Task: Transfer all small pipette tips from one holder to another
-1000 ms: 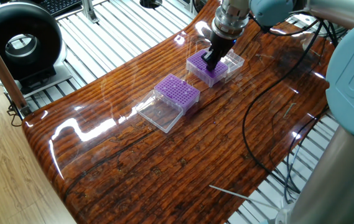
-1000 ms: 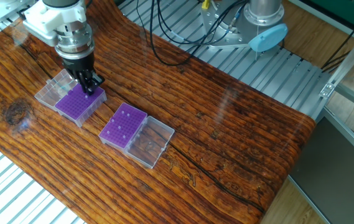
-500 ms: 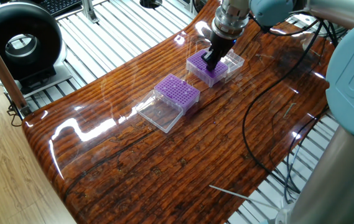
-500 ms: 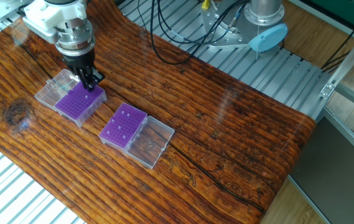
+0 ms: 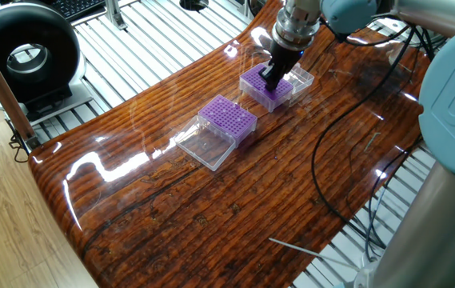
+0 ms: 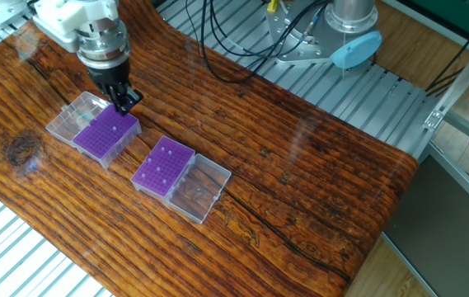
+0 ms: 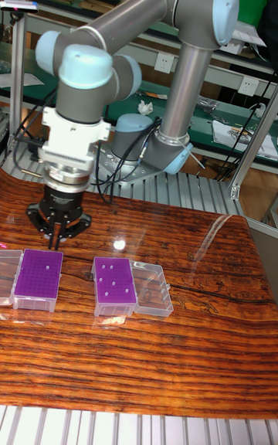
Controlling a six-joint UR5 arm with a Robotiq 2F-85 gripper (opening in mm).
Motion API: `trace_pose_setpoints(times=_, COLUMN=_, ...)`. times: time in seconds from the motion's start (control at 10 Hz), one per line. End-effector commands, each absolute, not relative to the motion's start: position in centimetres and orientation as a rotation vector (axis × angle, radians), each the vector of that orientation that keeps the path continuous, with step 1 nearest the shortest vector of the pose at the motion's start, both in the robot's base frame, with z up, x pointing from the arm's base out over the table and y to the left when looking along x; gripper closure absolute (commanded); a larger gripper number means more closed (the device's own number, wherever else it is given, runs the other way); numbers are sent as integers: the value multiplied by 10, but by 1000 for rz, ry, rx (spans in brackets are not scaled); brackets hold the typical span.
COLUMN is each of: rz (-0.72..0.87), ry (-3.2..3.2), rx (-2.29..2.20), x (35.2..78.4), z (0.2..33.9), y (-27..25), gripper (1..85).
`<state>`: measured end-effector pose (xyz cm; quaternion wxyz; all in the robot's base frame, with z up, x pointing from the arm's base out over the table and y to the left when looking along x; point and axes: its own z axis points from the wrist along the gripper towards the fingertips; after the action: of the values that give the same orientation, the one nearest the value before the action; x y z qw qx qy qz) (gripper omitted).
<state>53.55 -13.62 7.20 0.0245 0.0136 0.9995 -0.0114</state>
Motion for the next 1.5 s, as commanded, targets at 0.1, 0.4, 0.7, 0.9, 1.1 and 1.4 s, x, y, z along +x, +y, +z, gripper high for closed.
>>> trace_pose_setpoints(times=0.1, rz=-16, ry=3083, rx=135, x=539, z=77, y=-92, gripper=690)
trace_pose_setpoints(times=0.4, rz=17, ry=3056, rx=137, x=546, z=69, y=-63, gripper=693)
trace_pose_setpoints(times=0.7, rz=11, ry=3051, rx=155, x=548, z=70, y=-49, gripper=713)
trace_pose_setpoints(times=0.9, rz=25, ry=3044, rx=157, x=549, z=71, y=-44, gripper=707)
trace_pose_setpoints(times=1.1, rz=39, ry=3026, rx=180, x=551, z=70, y=-36, gripper=703)
trace_pose_setpoints(times=1.4, rz=49, ry=3017, rx=178, x=553, z=68, y=-33, gripper=700)
